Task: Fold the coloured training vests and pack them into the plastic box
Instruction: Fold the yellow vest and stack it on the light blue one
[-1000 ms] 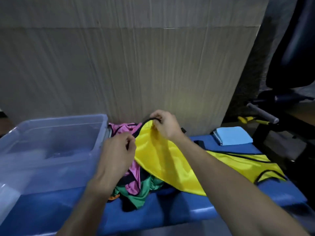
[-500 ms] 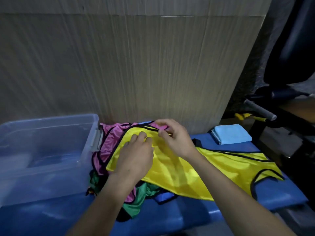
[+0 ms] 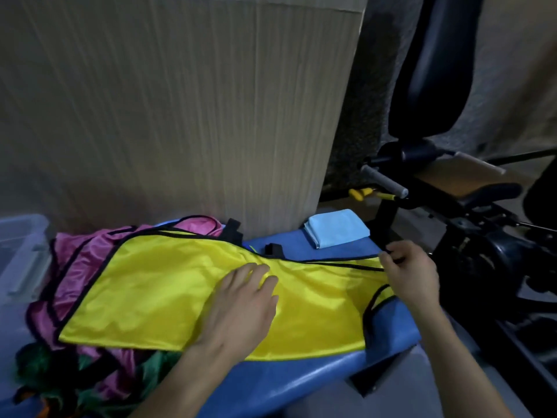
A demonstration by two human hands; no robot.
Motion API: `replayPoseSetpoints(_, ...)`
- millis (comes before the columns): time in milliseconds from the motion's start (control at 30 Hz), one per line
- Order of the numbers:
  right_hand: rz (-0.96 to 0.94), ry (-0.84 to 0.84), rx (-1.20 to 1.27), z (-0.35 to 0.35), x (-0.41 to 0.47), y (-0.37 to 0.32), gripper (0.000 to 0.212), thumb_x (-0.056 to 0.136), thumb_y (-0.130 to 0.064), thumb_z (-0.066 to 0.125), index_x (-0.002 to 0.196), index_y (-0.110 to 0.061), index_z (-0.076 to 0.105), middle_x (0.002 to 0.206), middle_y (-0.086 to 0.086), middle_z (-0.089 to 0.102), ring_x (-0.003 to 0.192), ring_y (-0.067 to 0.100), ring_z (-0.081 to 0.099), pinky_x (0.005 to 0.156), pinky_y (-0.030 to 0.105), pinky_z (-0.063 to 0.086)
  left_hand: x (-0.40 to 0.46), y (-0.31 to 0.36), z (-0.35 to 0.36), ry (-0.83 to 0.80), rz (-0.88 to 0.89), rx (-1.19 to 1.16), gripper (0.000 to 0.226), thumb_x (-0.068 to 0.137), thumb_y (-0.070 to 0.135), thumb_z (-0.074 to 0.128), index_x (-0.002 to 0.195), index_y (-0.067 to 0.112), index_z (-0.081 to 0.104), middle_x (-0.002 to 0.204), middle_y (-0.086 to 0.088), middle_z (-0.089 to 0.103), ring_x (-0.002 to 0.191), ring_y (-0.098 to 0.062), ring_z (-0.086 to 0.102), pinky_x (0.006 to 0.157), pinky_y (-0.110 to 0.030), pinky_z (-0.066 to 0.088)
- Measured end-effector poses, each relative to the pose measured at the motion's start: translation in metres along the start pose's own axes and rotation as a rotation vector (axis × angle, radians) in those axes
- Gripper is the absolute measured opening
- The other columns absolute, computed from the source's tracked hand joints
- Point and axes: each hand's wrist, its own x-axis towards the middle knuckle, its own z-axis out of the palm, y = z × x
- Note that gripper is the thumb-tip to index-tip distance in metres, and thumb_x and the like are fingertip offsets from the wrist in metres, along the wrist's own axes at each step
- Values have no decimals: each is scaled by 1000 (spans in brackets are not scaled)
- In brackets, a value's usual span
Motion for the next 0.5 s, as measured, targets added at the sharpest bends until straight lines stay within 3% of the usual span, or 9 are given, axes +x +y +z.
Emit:
replayPoseSetpoints(67, 203, -43, -142, -11, 12, 26, 34, 91, -47, 66, 101, -15, 68, 97, 11, 67, 87, 36, 64, 71, 41, 53, 5, 7, 11, -32, 44, -1, 44, 93, 40, 39, 111, 19, 74, 122, -2, 67, 114, -26, 64, 89, -41, 58)
replayPoseSetpoints(200, 418, -269, -133, -12, 17, 44, 53, 89, -59, 66, 71, -9, 68, 75, 12, 67, 72, 33, 62, 66, 36, 50, 7, 13, 29, -126, 87, -10, 44, 95, 42, 38, 114, 21, 72, 127, -2, 66, 117, -26, 63, 90, -42, 58)
replayPoseSetpoints(400, 398, -202, -31, -9, 25, 40, 26, 86, -48, 76, 83, -23, 74, 88, 8, 70, 84, 32, 63, 74, 35, 49, 0, 8, 44, -180, 87, -12, 46, 100, 46, 35, 125, 23, 67, 134, -1, 63, 125, -25, 58, 97, -43, 55)
replayPoseSetpoints(500, 250, -95, 55, -8, 30, 34, 19, 90, -39, 75, 78, -24, 70, 81, 0, 69, 84, 26, 64, 72, 32, 45, -2, 6, 46, -175, 98, -11, 48, 102, 47, 33, 129, 25, 66, 137, 0, 61, 127, -24, 57, 101, -43, 53)
